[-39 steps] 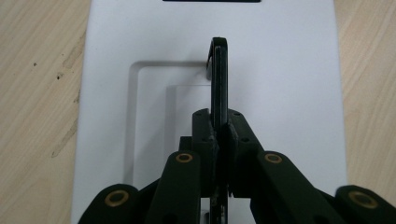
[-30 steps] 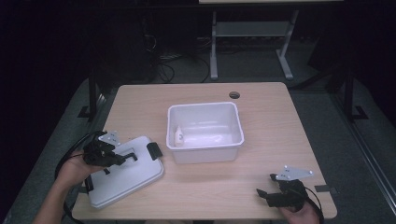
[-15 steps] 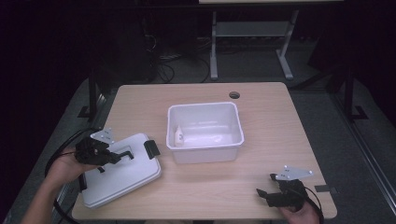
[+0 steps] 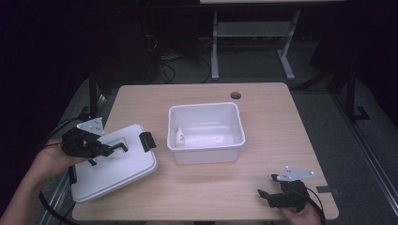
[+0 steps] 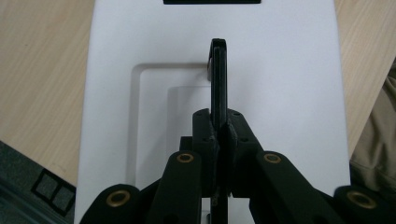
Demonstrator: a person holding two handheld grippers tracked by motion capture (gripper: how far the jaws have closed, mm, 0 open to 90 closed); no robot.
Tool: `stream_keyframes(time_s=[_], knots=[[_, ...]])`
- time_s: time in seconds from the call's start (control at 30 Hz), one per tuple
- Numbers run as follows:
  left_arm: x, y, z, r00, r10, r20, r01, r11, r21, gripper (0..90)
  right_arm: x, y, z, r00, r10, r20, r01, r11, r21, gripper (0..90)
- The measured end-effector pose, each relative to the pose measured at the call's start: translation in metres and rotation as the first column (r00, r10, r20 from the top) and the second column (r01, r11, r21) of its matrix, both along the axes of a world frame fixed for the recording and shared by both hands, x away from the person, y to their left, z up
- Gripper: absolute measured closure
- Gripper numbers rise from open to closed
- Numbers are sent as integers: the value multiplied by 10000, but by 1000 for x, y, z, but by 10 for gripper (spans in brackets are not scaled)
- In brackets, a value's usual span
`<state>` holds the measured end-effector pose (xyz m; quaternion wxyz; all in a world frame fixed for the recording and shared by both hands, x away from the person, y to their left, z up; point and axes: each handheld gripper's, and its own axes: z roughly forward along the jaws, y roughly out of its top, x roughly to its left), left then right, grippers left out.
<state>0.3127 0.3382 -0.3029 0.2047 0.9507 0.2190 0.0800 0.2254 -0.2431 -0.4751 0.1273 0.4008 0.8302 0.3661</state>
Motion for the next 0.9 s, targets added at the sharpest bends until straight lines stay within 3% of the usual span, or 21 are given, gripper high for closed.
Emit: stream_keyframes(time_s=[0.23, 0.37, 0.5, 0.9], knots=[[-1, 3, 17, 9999, -61, 129, 62, 9999, -91, 842, 0, 0, 0, 10000, -1, 2, 1, 10000, 50, 204], [-1, 2, 31, 9994, -84, 334, 96, 9994, -346, 842, 0, 0, 0, 10000, -3, -6, 3, 10000, 43, 203], [0, -2, 39, 9989, -162, 436, 174, 9994, -286, 842, 0, 1, 0, 10000, -2, 5, 2, 10000, 50, 203], [2, -9, 54, 9974, -381, 612, 412, 9979, -493, 842, 3, 4, 0, 10000, 66, 2, -66, 10000, 30, 202]])
